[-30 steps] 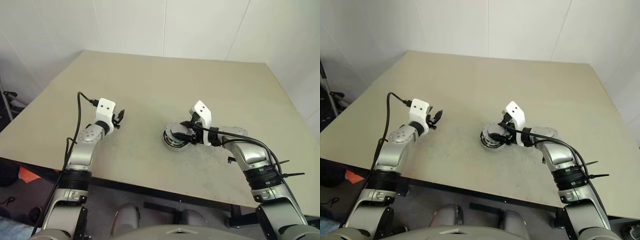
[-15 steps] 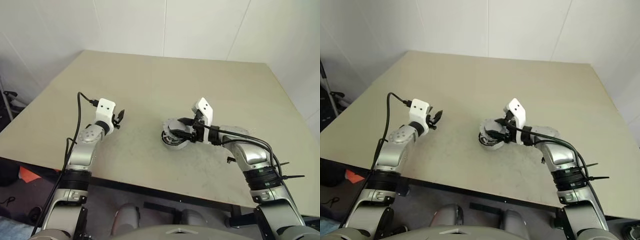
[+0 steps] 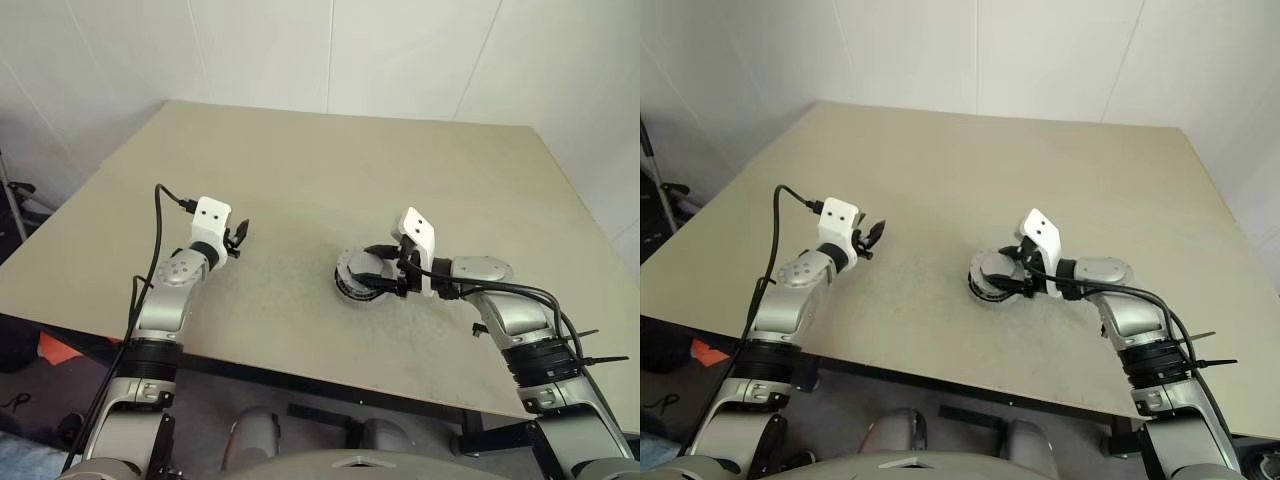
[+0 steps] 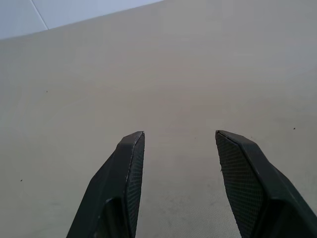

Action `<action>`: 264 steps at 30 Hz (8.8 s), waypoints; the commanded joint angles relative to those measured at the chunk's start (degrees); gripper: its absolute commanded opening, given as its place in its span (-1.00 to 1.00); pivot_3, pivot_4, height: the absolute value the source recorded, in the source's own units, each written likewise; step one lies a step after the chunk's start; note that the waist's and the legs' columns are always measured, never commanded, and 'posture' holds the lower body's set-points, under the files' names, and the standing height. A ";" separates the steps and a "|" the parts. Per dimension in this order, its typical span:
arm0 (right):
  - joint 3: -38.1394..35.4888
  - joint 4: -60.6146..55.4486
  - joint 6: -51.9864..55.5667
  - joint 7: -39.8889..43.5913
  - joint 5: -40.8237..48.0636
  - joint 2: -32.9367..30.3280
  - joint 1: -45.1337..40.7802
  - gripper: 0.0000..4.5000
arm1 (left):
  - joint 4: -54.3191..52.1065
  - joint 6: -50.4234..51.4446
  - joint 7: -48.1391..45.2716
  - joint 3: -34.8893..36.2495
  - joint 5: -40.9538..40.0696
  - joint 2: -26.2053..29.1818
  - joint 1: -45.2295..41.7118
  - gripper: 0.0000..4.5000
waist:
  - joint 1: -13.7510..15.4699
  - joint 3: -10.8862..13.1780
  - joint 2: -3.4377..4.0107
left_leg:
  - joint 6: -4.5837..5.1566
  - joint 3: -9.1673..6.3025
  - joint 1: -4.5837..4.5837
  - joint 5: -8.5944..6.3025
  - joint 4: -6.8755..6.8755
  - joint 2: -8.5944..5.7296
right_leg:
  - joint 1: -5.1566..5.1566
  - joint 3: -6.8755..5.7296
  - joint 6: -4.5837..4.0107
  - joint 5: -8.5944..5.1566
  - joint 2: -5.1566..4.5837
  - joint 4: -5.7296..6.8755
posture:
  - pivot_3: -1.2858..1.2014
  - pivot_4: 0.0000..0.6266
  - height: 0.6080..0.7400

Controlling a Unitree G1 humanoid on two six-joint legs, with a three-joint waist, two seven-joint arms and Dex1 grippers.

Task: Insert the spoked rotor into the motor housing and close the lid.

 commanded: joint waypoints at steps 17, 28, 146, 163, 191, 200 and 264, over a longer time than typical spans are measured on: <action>-1.21 0.34 -4.28 5.66 1.87 -3.03 1.50 0.38 | -1.19 -1.24 0.08 0.75 0.23 0.77 -0.64 0.07 | 0.00 0.00 0.00 | 0.11 0.00 -0.10 -0.26 0.62 0.09 | 0.12 -0.03 -0.01 0.03 -0.01 0.13 | 0.03 -1.00 1.00; -0.24 1.37 -7.18 7.81 0.55 -3.96 2.74 0.38 | -0.81 -1.31 0.05 0.81 0.21 0.90 -0.92 0.07 | 0.04 0.00 0.00 | 0.15 0.00 -0.11 -0.28 0.65 0.10 | 0.12 -0.04 -0.01 0.03 -0.01 0.13 | 0.03 -1.00 1.00; 2.54 7.71 -8.55 4.62 -2.69 -4.85 -2.97 0.97 | 16.95 49.74 -10.22 3.51 -32.24 -17.41 -18.46 -1.00 | -3.56 0.80 1.06 | 0.69 -0.19 1.59 -0.74 -1.38 -0.23 | 2.70 -4.53 1.06 -0.44 -2.44 -4.99 | 0.03 -1.00 1.00; -0.70 4.82 -6.68 3.13 0.19 -4.96 -5.13 0.97 | 13.98 53.56 -13.50 3.02 -33.72 -17.35 -18.20 -1.00 | -0.47 0.76 0.58 | 0.81 0.12 0.05 -0.58 -0.19 -0.57 | 0.08 -2.25 0.77 1.65 -2.13 -2.13 | 0.03 -1.00 1.00; 0.15 -1.76 -9.16 4.83 0.61 -5.35 -2.27 0.97 | 15.82 55.35 -14.58 3.15 -33.27 -17.27 -19.17 -1.00 | 0.15 0.74 0.59 | 0.94 0.09 0.01 -0.46 0.01 -0.56 | 0.07 -2.26 0.62 1.75 -2.13 -1.92 | 0.03 -1.00 1.00; -2.35 -5.49 -4.45 3.07 3.08 -4.95 -1.70 0.97 | 16.95 54.89 -15.52 2.94 -32.69 -17.34 -19.93 -1.00 | 0.25 0.73 0.62 | 1.17 0.10 -0.13 -0.60 0.39 -0.47 | 0.08 -2.26 0.62 1.74 -2.12 -1.82 | 0.03 -1.00 1.00; -16.20 7.84 55.91 -16.11 27.04 6.86 -5.18 0.97 | 17.27 52.32 -14.60 4.71 -30.41 -16.62 -20.08 -1.00 | -0.58 -0.10 0.61 | 0.01 0.06 1.39 -0.18 -0.16 -0.13 | 1.29 -2.64 1.10 1.48 -1.88 -2.40 | 0.03 -1.00 1.00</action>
